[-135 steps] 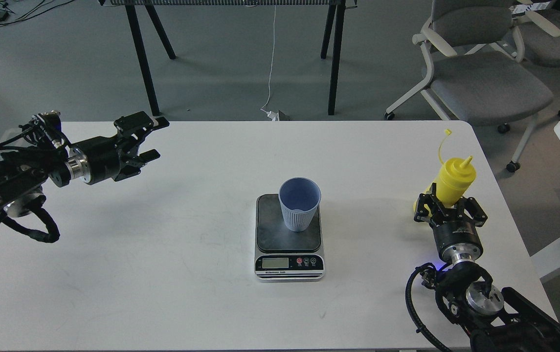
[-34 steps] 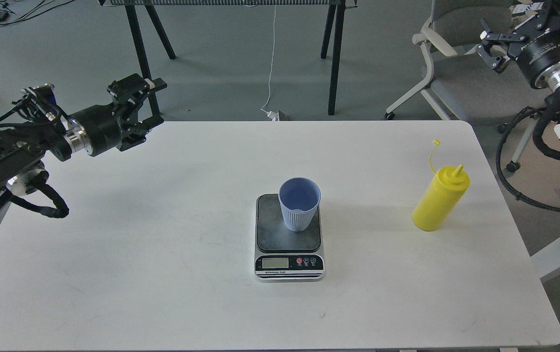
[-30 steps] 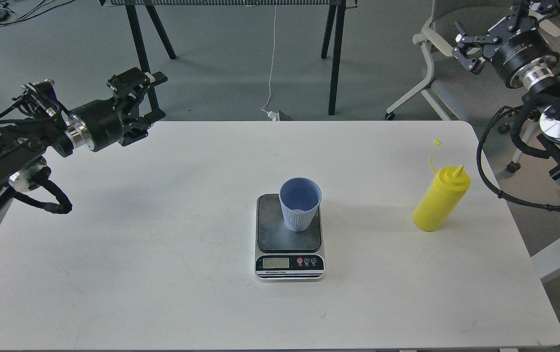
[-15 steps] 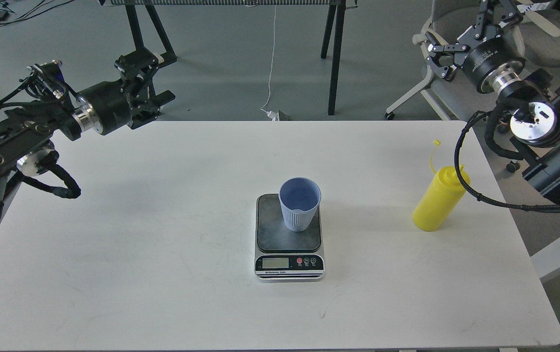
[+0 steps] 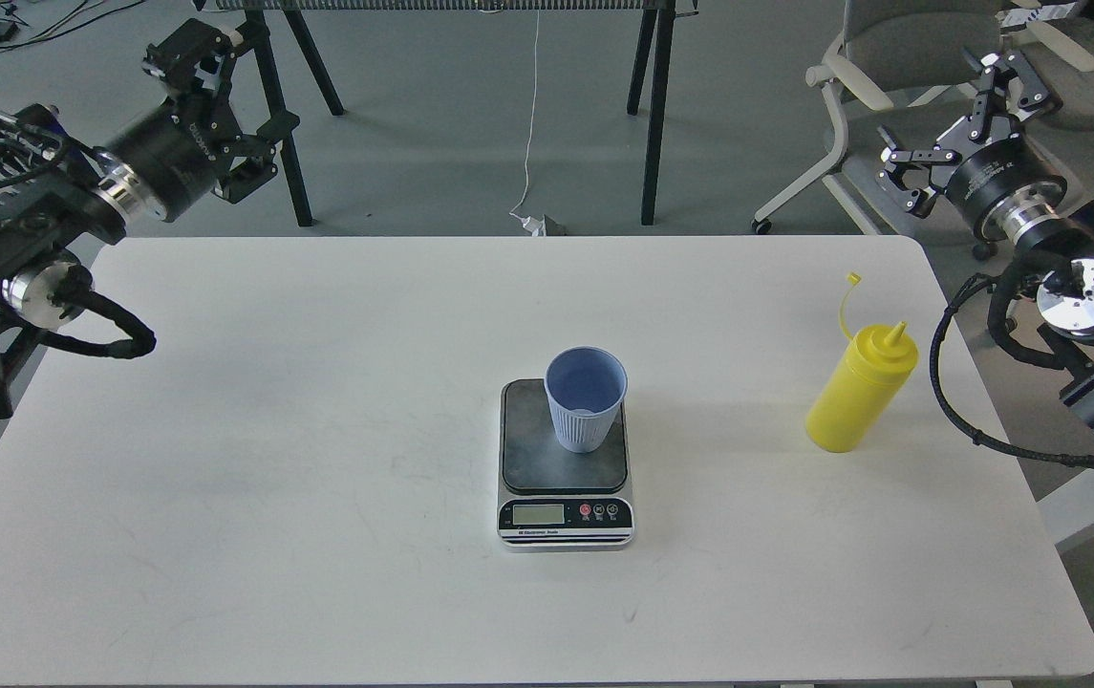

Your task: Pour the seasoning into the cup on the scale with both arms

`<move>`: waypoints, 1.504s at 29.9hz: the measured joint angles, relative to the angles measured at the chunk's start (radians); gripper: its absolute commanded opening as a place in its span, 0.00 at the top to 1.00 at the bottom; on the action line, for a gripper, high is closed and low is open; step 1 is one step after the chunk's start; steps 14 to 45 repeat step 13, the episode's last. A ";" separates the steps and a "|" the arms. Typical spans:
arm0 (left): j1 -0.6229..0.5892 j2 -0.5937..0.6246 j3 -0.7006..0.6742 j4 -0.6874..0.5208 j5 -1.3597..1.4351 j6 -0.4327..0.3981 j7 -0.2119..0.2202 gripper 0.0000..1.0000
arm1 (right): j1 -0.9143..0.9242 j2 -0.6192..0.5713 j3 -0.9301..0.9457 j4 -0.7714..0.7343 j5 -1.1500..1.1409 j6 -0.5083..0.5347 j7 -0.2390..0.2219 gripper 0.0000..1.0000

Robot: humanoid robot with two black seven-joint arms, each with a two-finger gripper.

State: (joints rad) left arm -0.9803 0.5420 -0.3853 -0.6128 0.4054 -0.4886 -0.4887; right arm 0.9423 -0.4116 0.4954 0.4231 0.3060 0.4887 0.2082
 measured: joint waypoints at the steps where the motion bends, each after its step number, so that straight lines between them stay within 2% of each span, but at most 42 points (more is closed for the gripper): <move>1: 0.001 -0.002 -0.004 0.001 -0.001 0.000 0.000 0.01 | -0.013 -0.006 0.016 0.003 0.000 0.000 0.003 0.01; 45: 0.031 -0.004 -0.010 0.004 -0.029 0.000 0.000 0.01 | -0.047 -0.001 0.041 0.007 -0.002 0.000 0.005 0.01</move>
